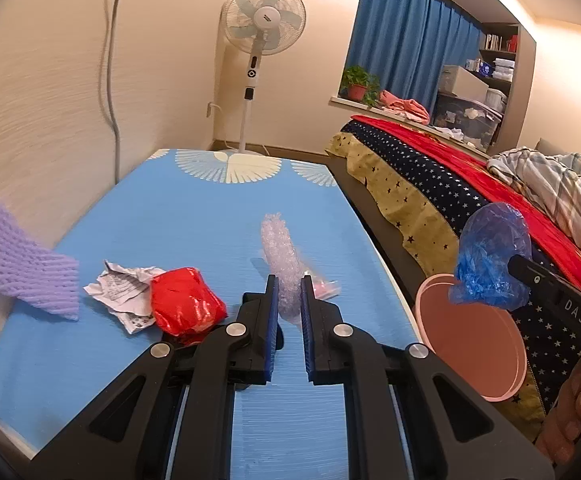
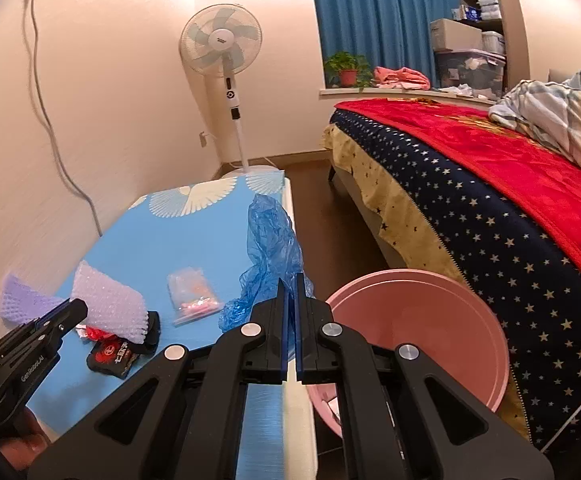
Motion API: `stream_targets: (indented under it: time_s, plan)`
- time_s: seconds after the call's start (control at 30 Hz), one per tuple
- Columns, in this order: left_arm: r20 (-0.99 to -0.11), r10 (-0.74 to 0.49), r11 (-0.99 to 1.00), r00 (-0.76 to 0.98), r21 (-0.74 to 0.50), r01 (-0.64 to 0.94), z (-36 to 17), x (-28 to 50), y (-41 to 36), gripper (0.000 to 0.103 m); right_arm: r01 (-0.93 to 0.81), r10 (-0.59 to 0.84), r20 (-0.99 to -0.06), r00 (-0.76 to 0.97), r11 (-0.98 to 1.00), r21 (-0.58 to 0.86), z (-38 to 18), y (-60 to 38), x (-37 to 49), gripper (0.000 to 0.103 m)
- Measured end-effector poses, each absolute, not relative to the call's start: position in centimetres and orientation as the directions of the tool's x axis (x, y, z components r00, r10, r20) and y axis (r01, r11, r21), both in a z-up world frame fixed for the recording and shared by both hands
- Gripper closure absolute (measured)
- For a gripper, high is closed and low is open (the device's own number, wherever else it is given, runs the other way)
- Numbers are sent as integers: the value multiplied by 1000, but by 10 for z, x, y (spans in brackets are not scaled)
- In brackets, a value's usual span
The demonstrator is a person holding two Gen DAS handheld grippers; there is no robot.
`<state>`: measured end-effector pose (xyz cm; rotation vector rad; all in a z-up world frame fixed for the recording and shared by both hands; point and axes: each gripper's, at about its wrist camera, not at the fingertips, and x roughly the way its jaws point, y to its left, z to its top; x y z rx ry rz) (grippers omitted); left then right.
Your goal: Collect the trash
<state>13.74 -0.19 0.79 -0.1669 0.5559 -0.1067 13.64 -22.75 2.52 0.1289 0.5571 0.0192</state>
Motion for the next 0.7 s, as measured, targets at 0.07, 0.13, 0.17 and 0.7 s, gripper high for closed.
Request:
stream_targets:
  time_s: [0.07,0.13,0.17,0.7]
  plan:
    - [-515,-152,980,843,-188,62,8,138,-5,92,28,42,-525,850,992,126,26,-232,136,101]
    - [-515,-158,979,843,-190,67,9,139,-9,92,37,34,-524,851,992,124,27,-235,136,101]
    - [-515,-160,979,842,-191,70,9,140,-10,92,42,29,-524,851,992,123,27,-237,136,101]
    - [-507,-223,971,833,-192,144,8,145,-42,92,103,-19,-536,844,987,127,21,-255,136,101]
